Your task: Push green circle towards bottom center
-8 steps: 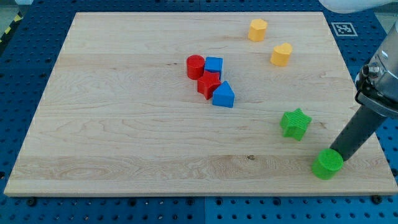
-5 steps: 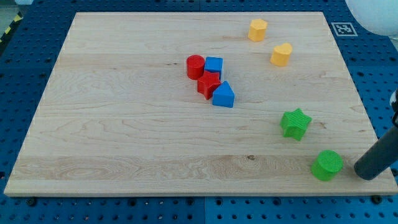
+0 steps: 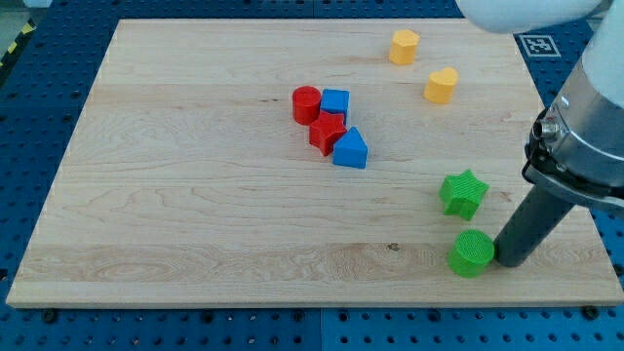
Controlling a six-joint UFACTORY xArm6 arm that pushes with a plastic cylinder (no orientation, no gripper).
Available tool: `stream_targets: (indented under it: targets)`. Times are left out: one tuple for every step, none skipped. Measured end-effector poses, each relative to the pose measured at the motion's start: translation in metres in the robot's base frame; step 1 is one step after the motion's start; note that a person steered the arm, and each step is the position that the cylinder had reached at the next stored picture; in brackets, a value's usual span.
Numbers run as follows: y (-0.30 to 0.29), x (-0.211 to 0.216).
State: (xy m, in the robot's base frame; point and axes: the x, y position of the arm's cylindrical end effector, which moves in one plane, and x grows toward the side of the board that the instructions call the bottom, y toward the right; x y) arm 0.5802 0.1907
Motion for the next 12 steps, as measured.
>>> stream_targets:
  targets:
    - [-0.005, 0.0]
    - [-0.028, 0.0]
    - [-0.05, 0.0]
    - [-0.069, 0.0]
    - [-0.082, 0.003]
    - [-0.072, 0.008]
    - [-0.064, 0.038]
    - [-0.065, 0.038]
    - [-0.065, 0.038]
    - [-0.074, 0.035]
    - [-0.092, 0.026]
    - [-0.113, 0.023]
